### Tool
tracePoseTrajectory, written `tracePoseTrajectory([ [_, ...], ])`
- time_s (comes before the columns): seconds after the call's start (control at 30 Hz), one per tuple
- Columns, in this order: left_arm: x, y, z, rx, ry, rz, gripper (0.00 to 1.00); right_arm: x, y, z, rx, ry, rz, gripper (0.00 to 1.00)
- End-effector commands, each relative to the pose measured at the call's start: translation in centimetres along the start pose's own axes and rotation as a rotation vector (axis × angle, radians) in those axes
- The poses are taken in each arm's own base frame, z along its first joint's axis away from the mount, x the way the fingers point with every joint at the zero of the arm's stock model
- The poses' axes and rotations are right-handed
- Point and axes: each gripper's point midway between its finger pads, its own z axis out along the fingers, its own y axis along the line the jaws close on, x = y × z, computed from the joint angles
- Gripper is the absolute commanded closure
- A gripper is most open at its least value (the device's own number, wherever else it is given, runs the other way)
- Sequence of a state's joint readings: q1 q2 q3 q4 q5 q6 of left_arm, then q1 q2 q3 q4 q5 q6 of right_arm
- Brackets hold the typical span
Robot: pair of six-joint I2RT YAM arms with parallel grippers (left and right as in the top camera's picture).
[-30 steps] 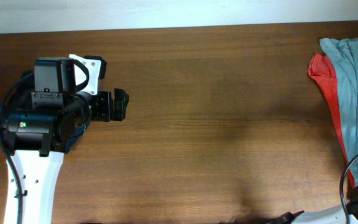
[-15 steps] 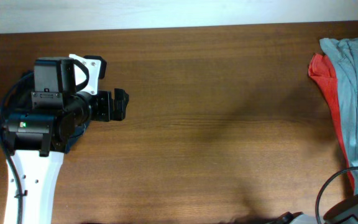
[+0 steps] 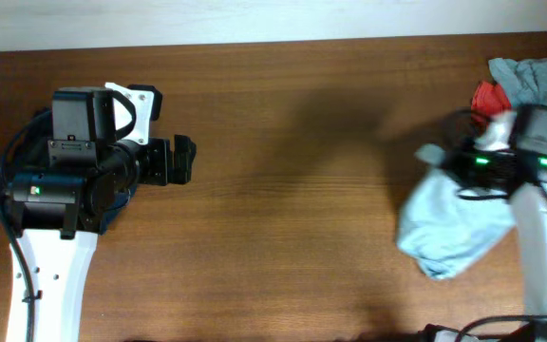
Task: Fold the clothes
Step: 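Drag the light blue t-shirt leftward onto the table center with right gripper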
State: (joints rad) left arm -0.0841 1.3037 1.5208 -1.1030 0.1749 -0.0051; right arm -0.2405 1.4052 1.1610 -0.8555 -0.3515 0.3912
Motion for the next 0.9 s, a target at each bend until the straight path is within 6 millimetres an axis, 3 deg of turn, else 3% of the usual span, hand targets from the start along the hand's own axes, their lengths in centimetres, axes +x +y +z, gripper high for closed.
tracePoseTrajectory([
  [0.0, -0.5, 1.4, -0.5, -0.086, -0.021, 0.001, 0.01, 3.5, 6.1, 1.8, -0.068, 0.062, -0.211, 0.96],
  [0.13, -0.6, 1.7, -0.5, -0.106, -0.023, 0.001, 0.01, 9.2, 14.3, 3.2, -0.215, 0.103, -0.532, 0.96],
  [0.17, -0.6, 1.9, -0.6, -0.117, -0.023, 0.001, 0.01, 10.3, 15.5, 3.3, -0.238, 0.109, -0.575, 0.96],
  [0.2, -0.6, 2.6, -0.6, -0.157, -0.023, 0.000, 0.01, 13.0, 17.8, 3.4, -0.281, 0.120, -0.671, 0.96],
  [0.3, -0.6, 3.0, -0.7, -0.181, -0.024, 0.000, 0.01, 17.9, 20.7, 3.5, -0.331, 0.146, -0.842, 0.96],
  [0.37, -0.6, 3.0, -0.7, -0.181, -0.024, 0.000, 0.01, 20.2, 21.2, 3.6, -0.292, 0.137, -0.912, 0.96],
  [0.43, -0.6, 3.0, -0.7, -0.183, -0.024, 0.000, 0.01, 19.8, 20.9, 3.9, -0.224, 0.091, -0.888, 0.96],
  [0.47, -0.6, 3.0, -0.7, -0.183, -0.024, 0.000, 0.01, 18.7, 20.3, 4.1, -0.168, 0.054, -0.844, 0.91],
  [0.53, -0.6, 3.0, -0.7, -0.182, -0.023, 0.000, 0.01, 16.1, 18.6, 4.5, -0.071, -0.003, -0.773, 0.58],
  [0.57, -0.6, 3.0, -0.7, -0.182, -0.023, 0.000, 0.01, 15.0, 17.7, 4.6, -0.032, -0.019, -0.752, 0.48],
  [0.63, -0.6, 3.0, -0.7, -0.179, -0.023, 0.000, 0.01, 11.2, 13.0, 5.7, 0.132, -0.017, -0.660, 0.20],
  [0.8, -0.6, 3.0, -0.7, -0.179, -0.023, 0.000, 0.01, 10.0, 7.0, 9.8, 0.302, 0.124, -0.600, 0.17],
  [0.87, -0.6, 3.0, -0.7, -0.179, -0.023, 0.000, 0.01, 10.3, 6.2, 11.7, 0.324, 0.166, -0.639, 0.17],
])
